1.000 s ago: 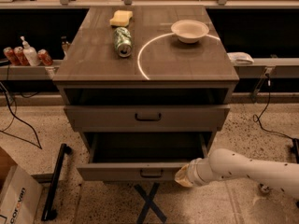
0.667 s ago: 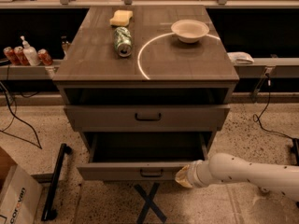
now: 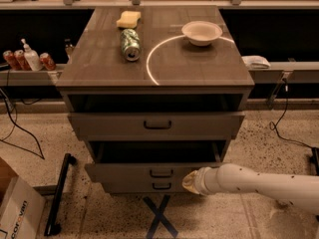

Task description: Close middle drawer

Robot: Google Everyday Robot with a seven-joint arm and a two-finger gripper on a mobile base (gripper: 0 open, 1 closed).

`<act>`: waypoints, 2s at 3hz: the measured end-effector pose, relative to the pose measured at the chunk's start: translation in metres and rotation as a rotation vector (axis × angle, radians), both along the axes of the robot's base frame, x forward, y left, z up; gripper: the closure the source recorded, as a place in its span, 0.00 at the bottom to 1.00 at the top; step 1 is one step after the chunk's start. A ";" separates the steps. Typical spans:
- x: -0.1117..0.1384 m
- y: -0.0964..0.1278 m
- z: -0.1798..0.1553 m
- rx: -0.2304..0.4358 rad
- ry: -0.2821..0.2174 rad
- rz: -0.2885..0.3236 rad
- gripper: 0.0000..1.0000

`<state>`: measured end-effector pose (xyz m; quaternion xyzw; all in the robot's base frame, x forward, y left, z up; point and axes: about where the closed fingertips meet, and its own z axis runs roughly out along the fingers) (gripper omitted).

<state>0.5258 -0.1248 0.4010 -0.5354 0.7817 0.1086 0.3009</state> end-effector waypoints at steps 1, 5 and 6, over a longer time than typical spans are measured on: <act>0.028 -0.001 -0.001 0.015 -0.038 -0.005 0.84; 0.054 -0.001 -0.004 0.033 -0.072 -0.008 0.00; 0.054 -0.001 -0.004 0.033 -0.072 -0.008 0.00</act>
Offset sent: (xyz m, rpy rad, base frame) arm 0.1384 -0.0208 0.0040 0.0693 -0.1939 -0.0444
